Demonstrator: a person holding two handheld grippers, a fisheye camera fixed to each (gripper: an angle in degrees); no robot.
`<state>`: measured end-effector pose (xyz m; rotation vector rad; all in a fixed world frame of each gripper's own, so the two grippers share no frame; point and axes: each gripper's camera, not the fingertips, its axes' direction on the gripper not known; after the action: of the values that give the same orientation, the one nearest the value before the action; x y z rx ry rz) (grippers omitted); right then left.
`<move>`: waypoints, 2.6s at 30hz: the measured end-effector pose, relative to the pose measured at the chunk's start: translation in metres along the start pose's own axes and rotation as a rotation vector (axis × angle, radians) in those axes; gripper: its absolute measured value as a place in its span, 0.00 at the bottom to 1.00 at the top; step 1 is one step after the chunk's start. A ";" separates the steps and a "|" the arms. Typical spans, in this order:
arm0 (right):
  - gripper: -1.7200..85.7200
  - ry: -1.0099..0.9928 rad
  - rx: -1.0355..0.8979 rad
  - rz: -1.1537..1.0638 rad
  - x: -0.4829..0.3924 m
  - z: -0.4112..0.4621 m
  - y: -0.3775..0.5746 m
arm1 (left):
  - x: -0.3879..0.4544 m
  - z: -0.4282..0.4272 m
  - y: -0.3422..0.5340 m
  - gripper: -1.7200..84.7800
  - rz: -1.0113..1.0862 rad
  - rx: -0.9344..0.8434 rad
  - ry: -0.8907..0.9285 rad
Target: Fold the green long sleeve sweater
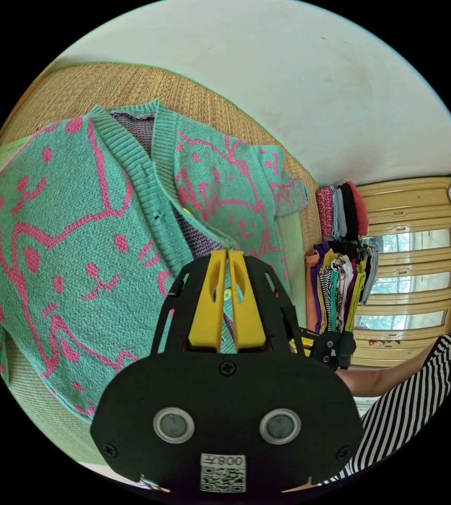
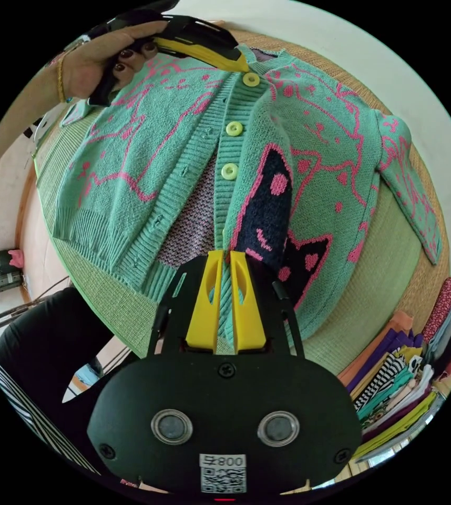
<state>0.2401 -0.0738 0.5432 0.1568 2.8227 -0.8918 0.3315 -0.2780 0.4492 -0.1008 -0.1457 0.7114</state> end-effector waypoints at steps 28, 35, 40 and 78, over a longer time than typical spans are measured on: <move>0.10 -0.104 -0.024 0.086 0.022 0.032 0.012 | 0.013 -0.008 -0.028 0.03 0.027 -0.009 -0.012; 0.07 -0.043 -0.015 0.027 0.020 0.040 0.011 | 0.009 -0.014 -0.030 0.03 0.011 -0.007 0.000; 0.04 -0.168 -0.020 0.029 0.035 0.034 0.012 | 0.008 -0.029 -0.030 0.03 0.004 0.002 0.044; 0.10 -0.627 -0.102 -0.058 0.060 0.094 -0.008 | -0.026 -0.030 -0.052 0.02 0.000 0.023 -0.089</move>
<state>0.1931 -0.1322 0.4599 -0.1888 2.2828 -0.6563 0.3501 -0.3354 0.4246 -0.0472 -0.2229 0.7173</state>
